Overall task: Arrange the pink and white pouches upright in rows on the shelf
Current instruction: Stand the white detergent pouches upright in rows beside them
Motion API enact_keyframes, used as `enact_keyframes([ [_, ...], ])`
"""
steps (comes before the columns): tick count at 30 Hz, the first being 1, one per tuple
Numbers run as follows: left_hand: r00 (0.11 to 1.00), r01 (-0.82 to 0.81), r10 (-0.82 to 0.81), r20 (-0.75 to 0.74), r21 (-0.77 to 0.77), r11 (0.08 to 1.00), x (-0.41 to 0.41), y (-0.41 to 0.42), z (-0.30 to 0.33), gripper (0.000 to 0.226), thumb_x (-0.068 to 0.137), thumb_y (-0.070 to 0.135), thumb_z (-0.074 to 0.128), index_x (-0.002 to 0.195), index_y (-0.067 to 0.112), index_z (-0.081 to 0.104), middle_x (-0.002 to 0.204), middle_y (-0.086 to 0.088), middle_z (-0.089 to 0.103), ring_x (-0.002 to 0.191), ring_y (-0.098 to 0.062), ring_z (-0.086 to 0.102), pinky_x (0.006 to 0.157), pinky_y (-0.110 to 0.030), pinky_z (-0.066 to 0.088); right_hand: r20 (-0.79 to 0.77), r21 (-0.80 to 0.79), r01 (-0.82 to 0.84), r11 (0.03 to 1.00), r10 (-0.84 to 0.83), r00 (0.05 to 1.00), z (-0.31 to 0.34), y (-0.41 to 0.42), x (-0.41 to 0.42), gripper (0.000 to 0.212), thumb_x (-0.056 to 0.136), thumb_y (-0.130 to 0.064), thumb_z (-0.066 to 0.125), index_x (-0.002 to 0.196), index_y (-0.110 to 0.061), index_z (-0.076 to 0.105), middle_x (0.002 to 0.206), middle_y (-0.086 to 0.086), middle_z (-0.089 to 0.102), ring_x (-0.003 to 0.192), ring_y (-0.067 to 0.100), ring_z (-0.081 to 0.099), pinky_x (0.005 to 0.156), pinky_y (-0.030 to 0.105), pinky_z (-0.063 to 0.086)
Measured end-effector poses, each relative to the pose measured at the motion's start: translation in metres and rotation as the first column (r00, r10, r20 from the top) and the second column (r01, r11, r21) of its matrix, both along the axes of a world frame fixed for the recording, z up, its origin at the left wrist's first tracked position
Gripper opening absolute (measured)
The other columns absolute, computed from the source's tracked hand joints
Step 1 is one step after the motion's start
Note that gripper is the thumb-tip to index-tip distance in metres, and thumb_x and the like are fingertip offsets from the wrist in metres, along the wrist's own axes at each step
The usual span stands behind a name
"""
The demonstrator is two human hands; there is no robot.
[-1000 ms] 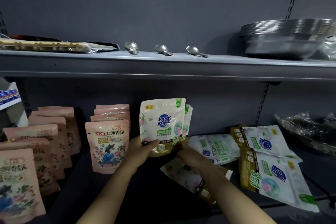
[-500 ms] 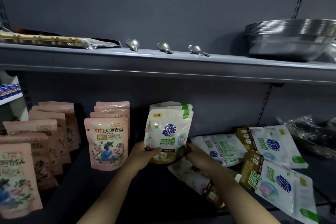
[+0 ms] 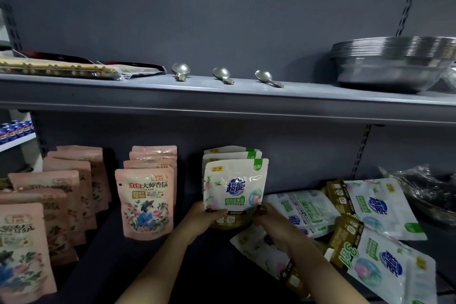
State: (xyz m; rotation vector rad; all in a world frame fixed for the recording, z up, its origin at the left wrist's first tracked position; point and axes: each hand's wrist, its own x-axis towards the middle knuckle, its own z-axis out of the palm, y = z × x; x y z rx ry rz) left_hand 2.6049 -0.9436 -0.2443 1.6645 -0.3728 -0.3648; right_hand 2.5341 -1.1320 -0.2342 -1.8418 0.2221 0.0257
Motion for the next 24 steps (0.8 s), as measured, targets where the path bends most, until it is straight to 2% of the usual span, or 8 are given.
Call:
enact_keyframes([
  [2,1.000,-0.006,0.006,0.004,0.009,1.000,0.001,0.000,-0.001,0.039,0.080,0.009,0.071,0.118,0.016,0.061,0.110,0.000,0.069,0.100,-0.012,0.064,0.085,-0.021,0.051,-0.016,0.006,0.025,1.000,-0.025,1.000,-0.002,0.000,0.001,0.048,0.083,0.008,0.045,0.121,-0.016,0.060,0.113,0.001,0.068,0.106,0.018,0.061,0.087,0.028,0.050],
  [4,0.999,-0.016,0.015,0.036,0.026,1.000,0.001,0.002,-0.002,0.038,0.080,0.007,0.070,0.116,0.017,0.061,0.108,0.001,0.068,0.095,-0.007,0.063,0.077,-0.012,0.050,-0.027,-0.012,0.033,0.999,-0.034,0.999,-0.002,0.000,0.001,0.046,0.082,0.004,0.047,0.120,-0.018,0.061,0.111,0.001,0.069,0.107,0.019,0.062,0.095,0.034,0.050],
  [7,0.996,-0.032,0.027,0.090,0.059,0.998,0.001,0.004,-0.001,0.041,0.080,0.008,0.070,0.118,0.019,0.059,0.104,0.007,0.065,0.099,-0.008,0.061,0.073,-0.008,0.046,-0.026,-0.036,0.020,0.999,-0.021,0.999,-0.002,0.001,0.000,0.039,0.078,-0.008,0.049,0.108,-0.025,0.067,0.110,-0.001,0.071,0.106,0.019,0.064,0.100,0.042,0.048],
  [12,0.990,-0.102,0.091,0.107,0.104,0.989,0.001,0.003,0.000,0.052,0.078,0.010,0.073,0.126,0.017,0.053,0.117,0.002,0.063,0.107,-0.013,0.057,0.076,-0.012,0.045,-0.055,-0.044,0.027,0.999,-0.029,0.998,0.004,0.004,-0.002,0.036,0.081,-0.009,0.051,0.111,-0.024,0.064,0.111,-0.002,0.069,0.107,0.017,0.062,0.100,0.038,0.048],
  [16,0.975,-0.205,0.186,0.118,0.177,0.962,0.003,-0.001,0.003,0.067,0.068,0.014,0.079,0.128,0.013,0.049,0.125,-0.004,0.060,0.112,-0.018,0.057,0.081,-0.024,0.046,-0.046,-0.092,0.063,0.994,-0.067,0.997,0.012,0.002,0.002,0.040,0.078,-0.016,0.052,0.117,-0.017,0.063,0.113,0.003,0.069,0.109,0.021,0.061,0.103,0.044,0.046],
  [19,0.952,-0.298,0.277,0.129,0.203,0.933,-0.005,-0.002,0.007,0.067,0.069,0.015,0.079,0.126,0.006,0.044,0.123,-0.007,0.057,0.110,-0.023,0.056,0.077,-0.027,0.044,-0.015,-0.083,0.092,0.992,-0.093,0.996,0.021,0.004,-0.002,0.043,0.082,-0.032,0.055,0.119,-0.013,0.064,0.117,0.003,0.068,0.110,0.020,0.061,0.104,0.040,0.045],
  [21,0.938,-0.344,0.319,0.138,0.225,0.912,-0.013,-0.002,0.009,0.063,0.073,0.014,0.077,0.124,0.003,0.042,0.121,-0.011,0.056,0.110,-0.026,0.056,0.076,-0.028,0.042,-0.015,-0.098,0.109,0.989,-0.111,0.994,0.024,0.004,-0.006,0.057,0.071,-0.043,0.058,0.119,-0.014,0.062,0.120,0.003,0.066,0.111,0.020,0.060,0.104,0.040,0.045],
  [24,0.914,-0.404,0.382,0.138,0.231,0.885,-0.022,-0.002,0.010,0.058,0.077,0.010,0.072,0.125,0.001,0.040,0.123,-0.015,0.056,0.111,-0.031,0.055,0.079,-0.029,0.044,-0.037,-0.243,0.109,0.964,-0.122,0.992,0.031,0.005,-0.022,0.040,0.076,-0.028,0.052,0.111,-0.010,0.062,0.113,0.006,0.064,0.102,0.019,0.059,0.089,0.030,0.049],
])
